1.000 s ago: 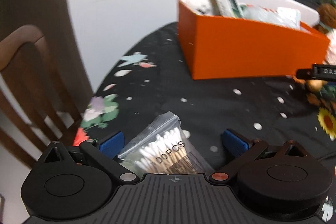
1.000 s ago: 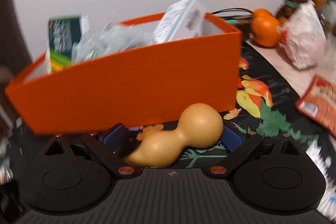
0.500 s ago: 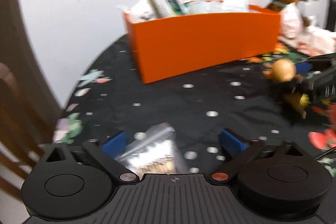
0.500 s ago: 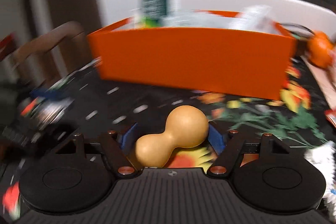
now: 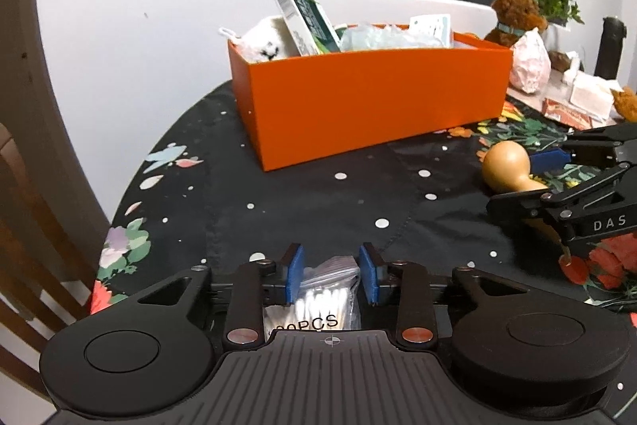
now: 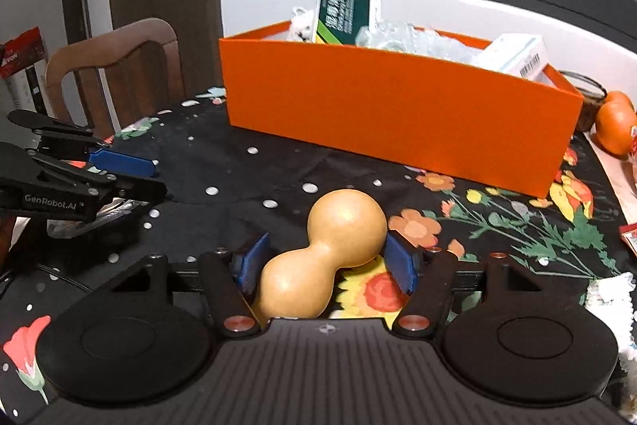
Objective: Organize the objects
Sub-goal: 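Grasp the gourd with the right gripper while the left grasps the cotton-swab bag, then carry the gourd and cotton-swab bag over the orange box with both grippers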
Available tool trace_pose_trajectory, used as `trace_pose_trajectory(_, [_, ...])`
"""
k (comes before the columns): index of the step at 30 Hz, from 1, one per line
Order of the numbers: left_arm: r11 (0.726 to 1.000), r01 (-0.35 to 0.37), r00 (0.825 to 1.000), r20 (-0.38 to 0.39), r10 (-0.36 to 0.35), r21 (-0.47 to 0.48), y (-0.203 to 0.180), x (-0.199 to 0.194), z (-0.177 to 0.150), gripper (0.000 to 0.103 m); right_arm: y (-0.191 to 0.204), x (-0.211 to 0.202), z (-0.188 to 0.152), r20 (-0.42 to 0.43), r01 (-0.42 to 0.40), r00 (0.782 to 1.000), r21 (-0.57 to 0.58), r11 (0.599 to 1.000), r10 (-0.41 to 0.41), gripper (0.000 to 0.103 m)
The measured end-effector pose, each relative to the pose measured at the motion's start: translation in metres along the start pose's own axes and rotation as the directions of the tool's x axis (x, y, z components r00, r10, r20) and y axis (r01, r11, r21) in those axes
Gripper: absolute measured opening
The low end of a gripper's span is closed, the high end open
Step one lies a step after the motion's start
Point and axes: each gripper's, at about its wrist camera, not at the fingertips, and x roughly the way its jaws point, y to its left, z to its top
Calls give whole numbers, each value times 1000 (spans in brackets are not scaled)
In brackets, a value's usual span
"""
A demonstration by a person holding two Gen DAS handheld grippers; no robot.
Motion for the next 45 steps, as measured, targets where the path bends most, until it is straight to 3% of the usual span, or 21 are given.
trace_pose_trajectory(1, [1000,-2,1000,-4,2,5,0,0,0,89,1,0,1,-7,-4,1000,-4,1000,4,69])
trace_pose_trajectory(2, [1000,-15,1000,-14,15,11,0,0,0,103,2,2,1,-18,-7,1000,-4,1000,7,69])
trace_pose_trajectory(5, [997,-64,998,-19,65,51,-2,-6,-7,103,4,4,0,-41,22,999,1,1000,-22,72])
trace_pose_trajectory(7, [994,-76,997,-22,78,74,-1,-13,-12,103,4,4,0,-57,23,998,22,1000,-22,88])
trace_pose_trajectory(15, [997,-62,997,-47,65,53,6,-26,-26,103,15,2,-4,-78,54,996,39,998,-51,91])
trace_pose_trajectory(17, [999,-25,999,-39,26,26,7,-27,-25,103,16,2,-5,-69,62,996,38,997,-59,87])
trace_pose_trajectory(18, [1000,-7,999,-37,8,13,7,-28,-25,101,15,2,-5,-63,63,996,42,997,-60,78])
trace_pose_trajectory(19, [1000,6,999,-36,-5,7,6,-28,-25,100,13,1,-5,-54,66,997,50,997,-64,62])
trace_pose_trajectory(22, [1000,-8,1000,-22,8,17,3,-29,-25,96,6,-1,-5,-33,71,997,83,994,-68,43])
trace_pose_trajectory(31, [998,-60,997,60,58,33,11,-56,-3,93,3,-8,-1,13,44,999,124,991,-46,43])
trace_pose_trajectory(45, [991,-113,983,151,102,68,4,-69,50,93,-7,-35,17,168,14,985,170,985,-44,43])
